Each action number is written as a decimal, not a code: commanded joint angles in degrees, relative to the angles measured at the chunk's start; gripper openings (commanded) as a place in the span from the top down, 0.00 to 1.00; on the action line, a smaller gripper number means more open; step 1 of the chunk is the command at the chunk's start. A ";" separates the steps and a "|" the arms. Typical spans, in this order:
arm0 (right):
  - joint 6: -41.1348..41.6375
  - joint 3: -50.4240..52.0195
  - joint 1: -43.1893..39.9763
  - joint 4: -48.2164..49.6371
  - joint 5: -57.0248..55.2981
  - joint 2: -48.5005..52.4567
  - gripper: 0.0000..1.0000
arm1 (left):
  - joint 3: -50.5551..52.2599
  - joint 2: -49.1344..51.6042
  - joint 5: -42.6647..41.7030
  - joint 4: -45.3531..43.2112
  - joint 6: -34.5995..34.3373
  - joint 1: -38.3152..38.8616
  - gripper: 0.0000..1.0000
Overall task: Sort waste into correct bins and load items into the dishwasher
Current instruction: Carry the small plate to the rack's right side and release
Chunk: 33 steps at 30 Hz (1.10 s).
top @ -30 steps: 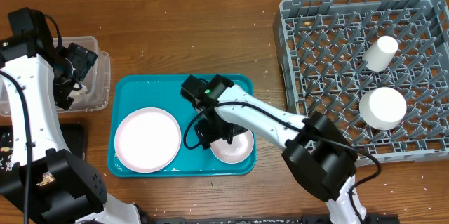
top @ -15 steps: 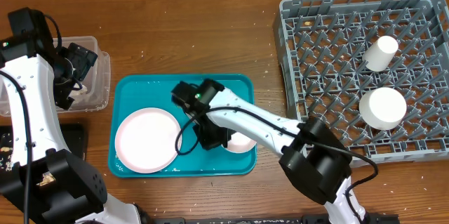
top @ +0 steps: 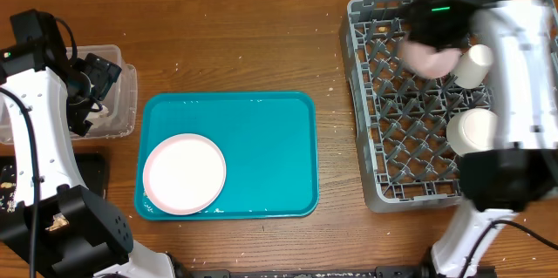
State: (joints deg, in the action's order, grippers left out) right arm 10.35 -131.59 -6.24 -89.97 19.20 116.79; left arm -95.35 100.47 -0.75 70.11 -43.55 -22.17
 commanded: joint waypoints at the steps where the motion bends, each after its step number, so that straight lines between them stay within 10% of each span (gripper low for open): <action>1: -15.76 -1.11 -14.88 0.66 26.56 -1.03 0.96 | -1.11 -0.04 0.81 -0.07 -0.20 0.02 0.00; 8: -24.30 3.93 -32.50 2.38 39.06 2.99 0.96 | -1.11 -0.04 0.81 -0.07 -0.20 0.02 0.00; 19: -23.89 24.87 -34.18 23.52 48.00 3.02 0.96 | -1.11 -0.04 0.81 -0.07 -0.20 0.02 0.00; 33: -23.87 27.87 -43.41 14.58 44.02 3.02 0.96 | -1.14 -0.04 0.81 -0.07 -0.20 0.02 0.00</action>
State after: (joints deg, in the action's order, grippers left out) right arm -13.50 -104.12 -46.41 -73.63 65.58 120.09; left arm -95.37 100.47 -0.75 70.11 -43.55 -22.17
